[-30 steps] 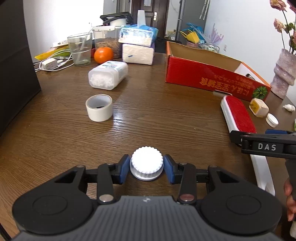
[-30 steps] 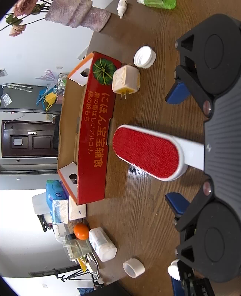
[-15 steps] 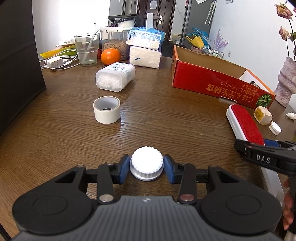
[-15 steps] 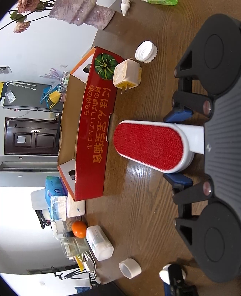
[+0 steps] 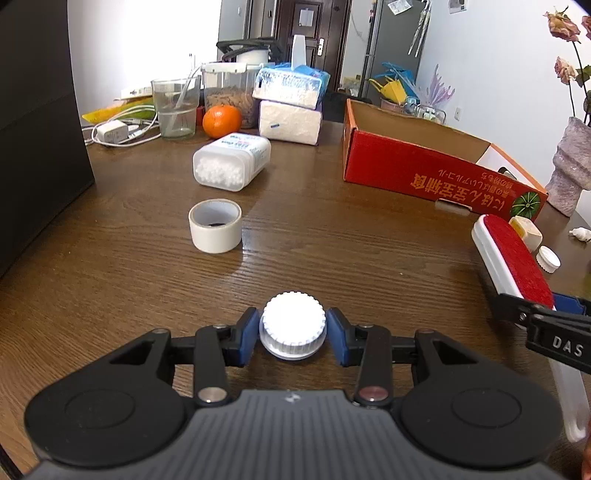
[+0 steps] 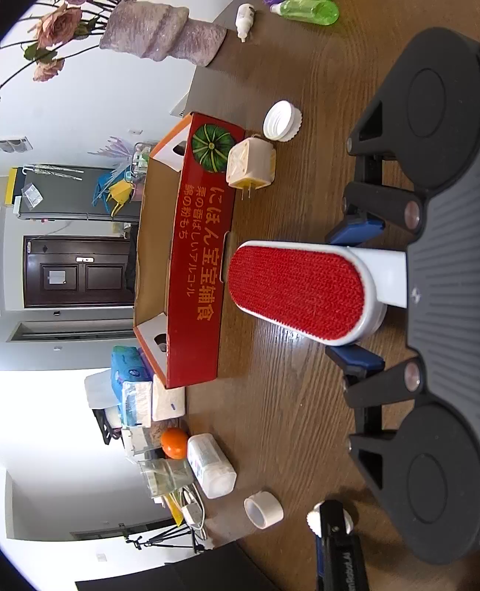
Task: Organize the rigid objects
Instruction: 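Carry the white cap and red lint brush over the red cardboard box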
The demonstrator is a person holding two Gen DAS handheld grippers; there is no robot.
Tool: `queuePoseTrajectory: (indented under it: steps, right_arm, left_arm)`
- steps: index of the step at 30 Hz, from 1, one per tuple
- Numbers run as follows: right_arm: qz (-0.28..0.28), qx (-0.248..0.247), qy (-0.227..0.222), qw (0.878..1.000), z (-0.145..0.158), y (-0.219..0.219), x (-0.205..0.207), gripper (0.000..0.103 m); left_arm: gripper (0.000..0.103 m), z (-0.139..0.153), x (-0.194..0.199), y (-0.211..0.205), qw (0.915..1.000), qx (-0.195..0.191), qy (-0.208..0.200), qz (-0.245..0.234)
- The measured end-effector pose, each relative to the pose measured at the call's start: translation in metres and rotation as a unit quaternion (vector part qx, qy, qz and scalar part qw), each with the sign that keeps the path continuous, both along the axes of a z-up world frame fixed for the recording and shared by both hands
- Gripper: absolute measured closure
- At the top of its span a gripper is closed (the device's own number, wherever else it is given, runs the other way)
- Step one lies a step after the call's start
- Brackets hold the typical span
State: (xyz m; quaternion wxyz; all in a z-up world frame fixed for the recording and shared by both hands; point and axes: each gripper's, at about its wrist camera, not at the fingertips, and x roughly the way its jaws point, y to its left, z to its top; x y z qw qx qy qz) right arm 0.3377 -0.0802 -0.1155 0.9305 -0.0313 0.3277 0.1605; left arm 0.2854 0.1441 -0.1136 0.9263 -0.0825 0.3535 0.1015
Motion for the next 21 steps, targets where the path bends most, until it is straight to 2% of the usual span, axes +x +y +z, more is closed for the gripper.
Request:
queuePoseTrajectory:
  steps: [6,13,21]
  right_arm:
    - [-0.013,0.011,-0.005,1.0,0.005,-0.011,-0.011,0.047]
    - [-0.026,0.025,-0.009,0.999,0.014,-0.025,-0.022,0.047]
    - [-0.034,0.04,-0.037,0.998,0.04,-0.036,-0.027,0.047]
  left_arm:
    - [0.062,0.009,-0.007,-0.006,0.9999,0.004,-0.014,0.007]
    - [0.062,0.039,-0.016,-0.027,0.9988,0.008,-0.046,-0.016]
    - [0.062,0.065,-0.007,-0.043,0.9979,0.007,-0.06,-0.024]
